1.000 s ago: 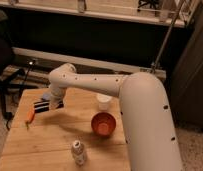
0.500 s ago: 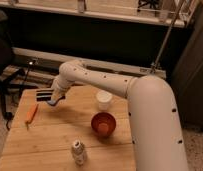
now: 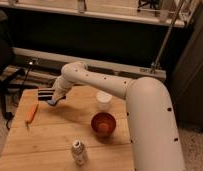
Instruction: Place the eraser on the white sponge
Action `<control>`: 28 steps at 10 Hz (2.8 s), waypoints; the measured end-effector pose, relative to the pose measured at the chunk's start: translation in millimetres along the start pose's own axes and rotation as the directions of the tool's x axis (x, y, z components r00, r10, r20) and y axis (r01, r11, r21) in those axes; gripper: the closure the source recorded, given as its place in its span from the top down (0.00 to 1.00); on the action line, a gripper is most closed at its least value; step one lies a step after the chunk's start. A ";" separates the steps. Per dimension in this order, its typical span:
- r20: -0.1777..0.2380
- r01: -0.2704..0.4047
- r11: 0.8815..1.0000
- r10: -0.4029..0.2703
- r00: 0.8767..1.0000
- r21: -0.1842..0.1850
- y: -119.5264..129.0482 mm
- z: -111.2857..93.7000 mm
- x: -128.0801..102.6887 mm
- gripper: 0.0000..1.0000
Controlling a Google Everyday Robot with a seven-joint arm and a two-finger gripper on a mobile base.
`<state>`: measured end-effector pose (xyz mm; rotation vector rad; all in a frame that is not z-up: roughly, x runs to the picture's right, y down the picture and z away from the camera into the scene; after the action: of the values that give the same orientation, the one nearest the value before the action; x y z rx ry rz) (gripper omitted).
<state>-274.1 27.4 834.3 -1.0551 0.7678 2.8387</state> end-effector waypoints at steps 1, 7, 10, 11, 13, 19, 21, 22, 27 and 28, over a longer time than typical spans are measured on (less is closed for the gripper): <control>0.000 -0.001 1.000 0.001 1.000 -0.001 0.5 -0.8 -0.5 0.16; 0.000 0.000 1.000 0.000 1.000 0.000 0.1 -0.3 0.1 0.16; 0.004 0.001 1.000 -0.001 1.000 -0.003 3.1 -0.9 -2.2 0.16; 0.008 0.006 1.000 -0.006 1.000 -0.003 7.5 -0.3 -3.0 0.16; 0.008 0.028 1.000 -0.028 1.000 0.006 15.8 3.8 4.6 0.16; 0.067 0.082 0.995 -0.085 0.994 0.051 37.1 31.7 1.6 0.16; 0.095 0.092 0.994 -0.097 0.991 0.054 44.8 44.8 -5.1 0.16; 0.099 0.097 0.994 -0.102 0.990 0.050 47.5 50.0 -8.0 0.16; 0.096 0.108 0.991 -0.115 0.989 0.079 39.4 76.0 -18.6 0.46; 0.101 0.114 0.990 -0.123 0.987 0.088 39.0 80.9 -17.3 0.57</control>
<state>-317.1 32.4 914.9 -0.8989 0.7776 2.7128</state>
